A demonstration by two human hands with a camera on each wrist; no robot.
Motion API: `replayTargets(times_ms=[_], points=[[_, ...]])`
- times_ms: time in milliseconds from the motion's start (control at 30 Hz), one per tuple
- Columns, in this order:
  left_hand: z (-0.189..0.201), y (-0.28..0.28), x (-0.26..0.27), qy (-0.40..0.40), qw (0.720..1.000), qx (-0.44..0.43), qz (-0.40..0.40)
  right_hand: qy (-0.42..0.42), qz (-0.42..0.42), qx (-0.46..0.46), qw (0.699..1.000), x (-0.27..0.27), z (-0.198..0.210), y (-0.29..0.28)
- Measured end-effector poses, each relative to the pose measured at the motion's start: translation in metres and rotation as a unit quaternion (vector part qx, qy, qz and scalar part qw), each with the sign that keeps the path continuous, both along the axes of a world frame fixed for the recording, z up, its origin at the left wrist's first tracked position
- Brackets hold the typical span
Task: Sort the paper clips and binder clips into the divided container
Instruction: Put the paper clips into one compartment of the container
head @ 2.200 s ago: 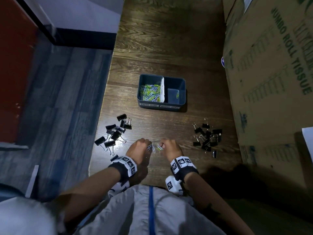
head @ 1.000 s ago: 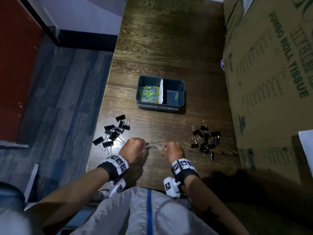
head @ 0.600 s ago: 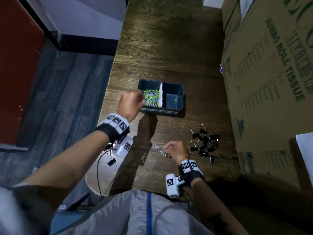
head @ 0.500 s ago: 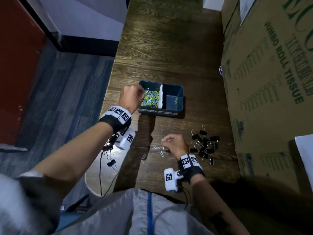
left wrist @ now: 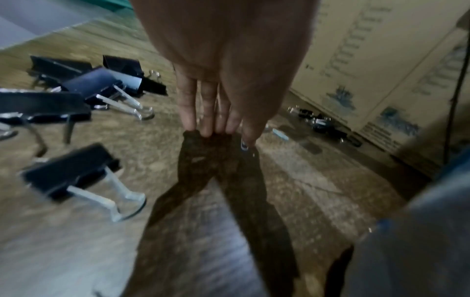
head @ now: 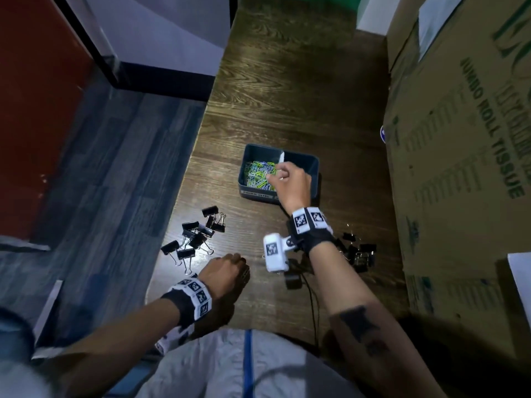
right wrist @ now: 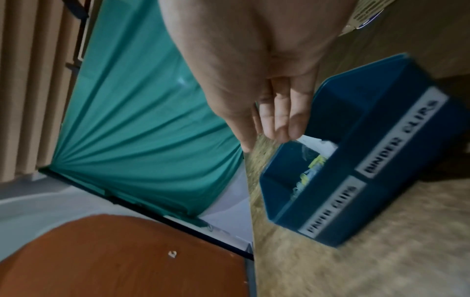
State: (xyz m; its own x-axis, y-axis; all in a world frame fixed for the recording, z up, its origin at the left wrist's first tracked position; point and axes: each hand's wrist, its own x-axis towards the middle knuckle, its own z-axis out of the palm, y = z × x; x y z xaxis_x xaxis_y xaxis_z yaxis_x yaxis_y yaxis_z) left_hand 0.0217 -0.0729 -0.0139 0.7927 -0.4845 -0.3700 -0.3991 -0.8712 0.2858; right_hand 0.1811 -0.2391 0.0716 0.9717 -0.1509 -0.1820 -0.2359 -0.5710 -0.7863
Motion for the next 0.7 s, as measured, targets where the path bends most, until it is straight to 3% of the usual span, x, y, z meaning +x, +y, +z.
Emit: replayTargets(times_ms=[67, 167, 333, 500, 700], points=[[-0.010, 0.004, -0.006, 0.003, 1.000, 0.006, -0.005, 0.013, 0.012, -0.012, 1.000, -0.022, -0.017, -0.005], [-0.017, 0.000, -0.010, 0.011, 0.999, 0.034, -0.007, 0.108, 0.049, -0.026, 0.993, -0.066, -0.052, -0.016], [-0.011, -0.014, -0.012, -0.006, 0.997, 0.052, -0.060, 0.244, 0.092, -0.155, 0.953, -0.131, -0.110, -0.046], [-0.003, -0.012, -0.009, -0.021, 0.998, 0.016, -0.059, 0.196, 0.103, -0.197, 0.955, -0.166, -0.123, -0.048], [-0.006, -0.013, -0.008, 0.056, 0.997, 0.016, 0.048, 0.173, 0.105, -0.240, 0.949, -0.165, -0.123, -0.036]])
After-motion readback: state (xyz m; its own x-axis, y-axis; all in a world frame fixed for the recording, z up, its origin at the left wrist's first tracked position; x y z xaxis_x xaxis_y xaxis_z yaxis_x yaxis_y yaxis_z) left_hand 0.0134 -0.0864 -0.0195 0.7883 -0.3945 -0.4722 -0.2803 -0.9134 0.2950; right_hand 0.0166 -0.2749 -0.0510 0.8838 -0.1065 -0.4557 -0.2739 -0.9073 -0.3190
